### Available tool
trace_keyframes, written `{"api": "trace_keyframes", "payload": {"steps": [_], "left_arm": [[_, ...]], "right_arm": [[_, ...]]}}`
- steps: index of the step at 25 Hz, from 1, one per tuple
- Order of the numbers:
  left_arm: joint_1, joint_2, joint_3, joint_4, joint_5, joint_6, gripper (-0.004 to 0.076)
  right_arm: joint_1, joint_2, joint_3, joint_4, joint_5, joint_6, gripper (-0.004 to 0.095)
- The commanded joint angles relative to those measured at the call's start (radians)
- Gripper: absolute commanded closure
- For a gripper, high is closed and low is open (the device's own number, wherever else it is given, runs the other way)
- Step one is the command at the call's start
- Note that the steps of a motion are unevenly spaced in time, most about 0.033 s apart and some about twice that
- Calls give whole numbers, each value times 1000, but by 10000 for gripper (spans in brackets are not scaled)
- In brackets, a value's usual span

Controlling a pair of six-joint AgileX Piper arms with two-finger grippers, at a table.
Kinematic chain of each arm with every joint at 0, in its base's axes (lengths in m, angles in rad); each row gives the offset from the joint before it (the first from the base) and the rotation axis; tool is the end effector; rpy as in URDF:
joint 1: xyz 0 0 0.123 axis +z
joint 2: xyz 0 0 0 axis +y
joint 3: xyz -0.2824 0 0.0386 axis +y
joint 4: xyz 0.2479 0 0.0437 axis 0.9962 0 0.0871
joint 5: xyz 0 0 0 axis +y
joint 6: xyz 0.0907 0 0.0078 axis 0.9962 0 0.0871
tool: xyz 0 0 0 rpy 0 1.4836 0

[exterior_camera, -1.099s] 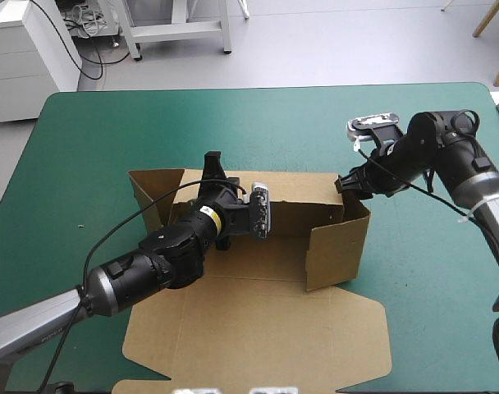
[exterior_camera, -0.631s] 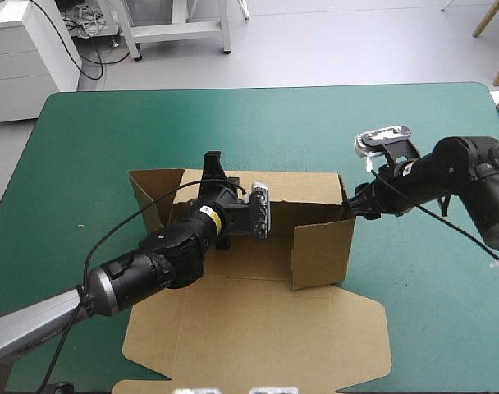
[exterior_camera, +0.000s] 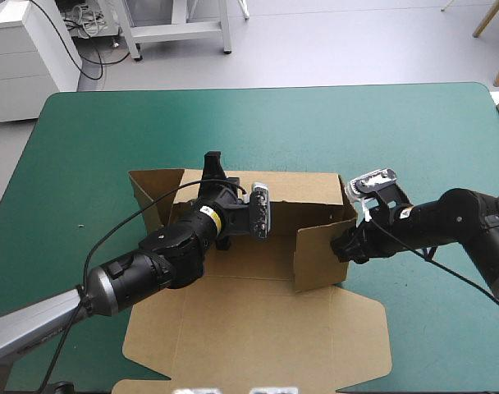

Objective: Fold the box

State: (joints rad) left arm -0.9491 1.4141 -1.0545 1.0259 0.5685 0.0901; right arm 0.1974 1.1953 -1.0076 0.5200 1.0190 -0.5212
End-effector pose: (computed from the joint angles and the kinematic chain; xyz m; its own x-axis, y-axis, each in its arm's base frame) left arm 0.2138 -0.2263 0.3165 0.2645 0.9433 -0.2006 0.5337 0.0301 0.8451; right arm 0.2127 0.0819 0.3248 -0.7432 -0.3590 -0.5646 -0.5666 0.7864 0.2459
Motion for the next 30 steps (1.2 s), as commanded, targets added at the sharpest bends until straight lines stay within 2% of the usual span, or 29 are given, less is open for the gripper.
{"api": "trace_keyframes", "payload": {"steps": [1,5,6,9,14,24,30], "left_arm": [[-9,-17,-11,-49,-65,-19,731],[-9,-17,-11,-49,-65,-19,731],[-9,-17,-11,-49,-65,-19,731],[-9,-17,-11,-49,-65,-19,731],[-9,-17,-11,-49,-65,-19,731],[-9,-17,-11,-49,-65,-19,731],[-9,-17,-11,-49,-65,-19,731]], "right_arm": [[-3,-34,-11,74,-54,-57,426],[10,-34,-11,87,-111,-45,429],[41,-34,-11,58,-147,-17,463],[165,-34,-11,-155,-261,190,488],[285,-34,-11,-362,-328,433,487],[414,-34,-11,-744,-359,909,488],[489,-14,11,-821,-359,988,514]]}}
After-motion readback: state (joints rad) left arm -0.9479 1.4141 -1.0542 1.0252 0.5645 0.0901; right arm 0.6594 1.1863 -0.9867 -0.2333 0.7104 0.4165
